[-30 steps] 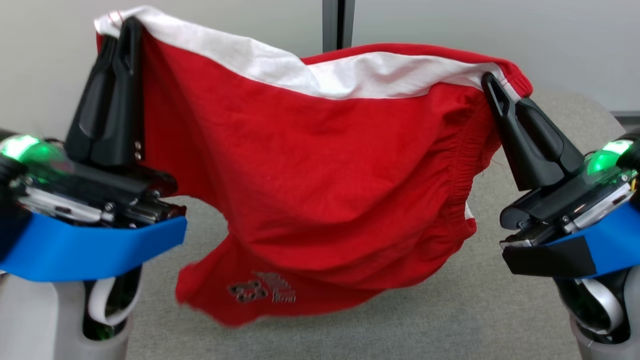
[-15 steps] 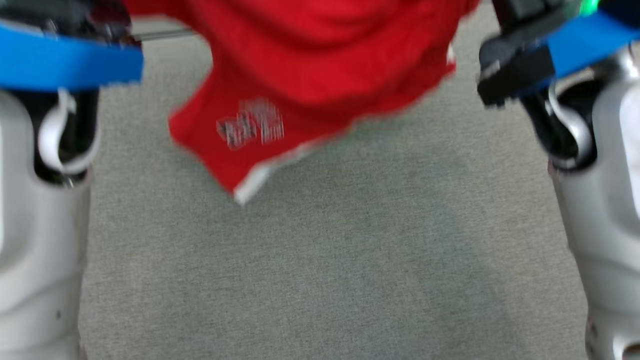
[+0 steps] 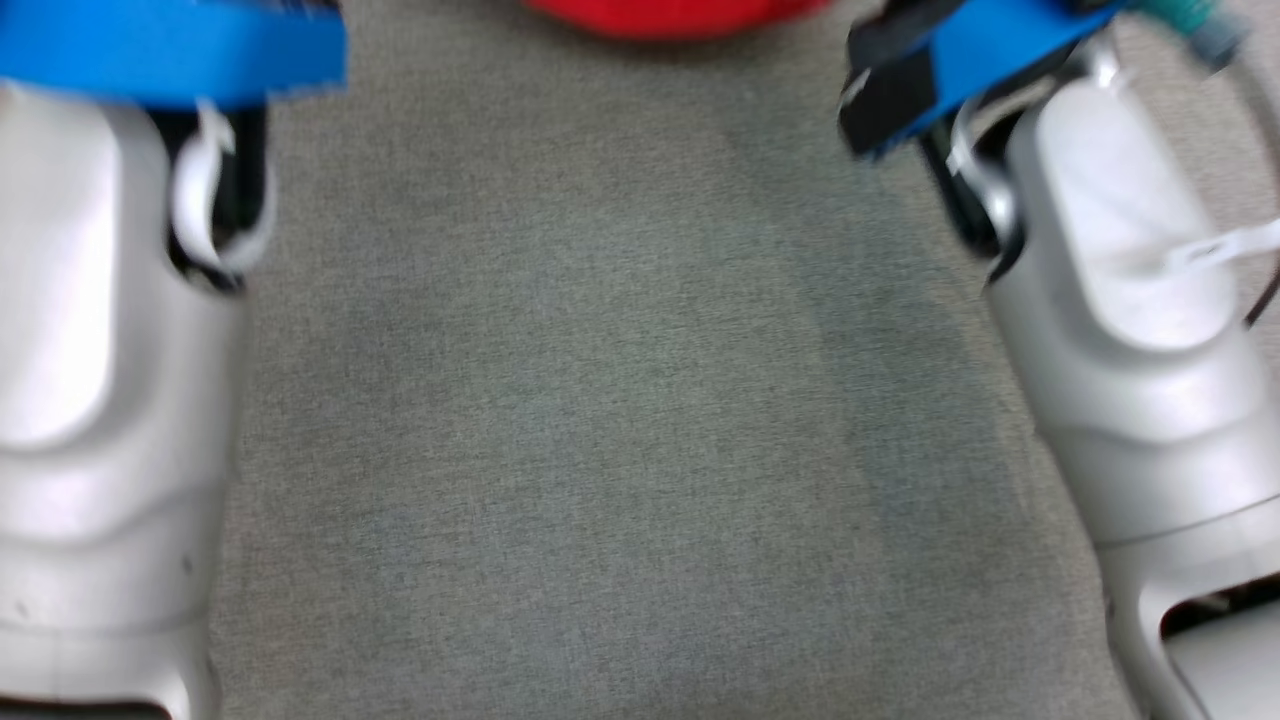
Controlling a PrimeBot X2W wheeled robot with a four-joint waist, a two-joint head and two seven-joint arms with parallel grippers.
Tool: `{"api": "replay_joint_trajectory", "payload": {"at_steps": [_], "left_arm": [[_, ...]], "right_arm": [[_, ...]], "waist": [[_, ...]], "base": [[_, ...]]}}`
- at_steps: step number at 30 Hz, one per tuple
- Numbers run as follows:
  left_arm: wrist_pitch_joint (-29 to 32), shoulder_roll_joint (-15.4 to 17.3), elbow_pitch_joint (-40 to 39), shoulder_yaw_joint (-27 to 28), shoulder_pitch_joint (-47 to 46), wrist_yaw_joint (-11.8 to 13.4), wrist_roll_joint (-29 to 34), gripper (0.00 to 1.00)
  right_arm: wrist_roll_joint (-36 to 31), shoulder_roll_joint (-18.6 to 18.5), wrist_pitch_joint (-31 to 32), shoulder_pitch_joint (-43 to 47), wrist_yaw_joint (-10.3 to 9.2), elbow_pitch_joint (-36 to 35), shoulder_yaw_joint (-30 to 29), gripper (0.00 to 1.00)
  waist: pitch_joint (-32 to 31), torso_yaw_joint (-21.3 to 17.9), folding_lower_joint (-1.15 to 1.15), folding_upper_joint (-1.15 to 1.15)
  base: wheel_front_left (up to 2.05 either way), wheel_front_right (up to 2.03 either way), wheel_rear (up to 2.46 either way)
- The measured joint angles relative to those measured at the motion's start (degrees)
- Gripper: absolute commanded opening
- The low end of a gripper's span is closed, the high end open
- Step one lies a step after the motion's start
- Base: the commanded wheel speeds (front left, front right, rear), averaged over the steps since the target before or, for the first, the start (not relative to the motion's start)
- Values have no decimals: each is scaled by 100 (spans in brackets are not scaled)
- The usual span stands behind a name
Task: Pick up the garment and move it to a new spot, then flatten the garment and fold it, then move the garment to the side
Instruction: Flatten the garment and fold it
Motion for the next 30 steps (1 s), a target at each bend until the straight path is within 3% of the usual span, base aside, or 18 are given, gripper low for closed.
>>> {"api": "replay_joint_trajectory", "payload": {"at_steps": [7, 14, 30], "left_arm": [[0, -80, -802, -18, 1465, -8, -59, 0], [-2, -236, -1769, 298, 2569, -9, -48, 0], [-9, -172, -3644, 164, 5618, -25, 305, 0]], "right_arm": [[247, 26, -266, 721, 0, 363, 342, 0], [482, 13, -278, 1989, 0, -895, 404, 0], [970, -202, -42, 5520, 0, -3281, 359, 0]], "waist": [[87, 131, 0, 0], [-315, 234, -2, 0], [-1980, 431, -4, 0]], "base": [[0, 0, 0], [0, 0, 0], [0, 0, 0]]}}
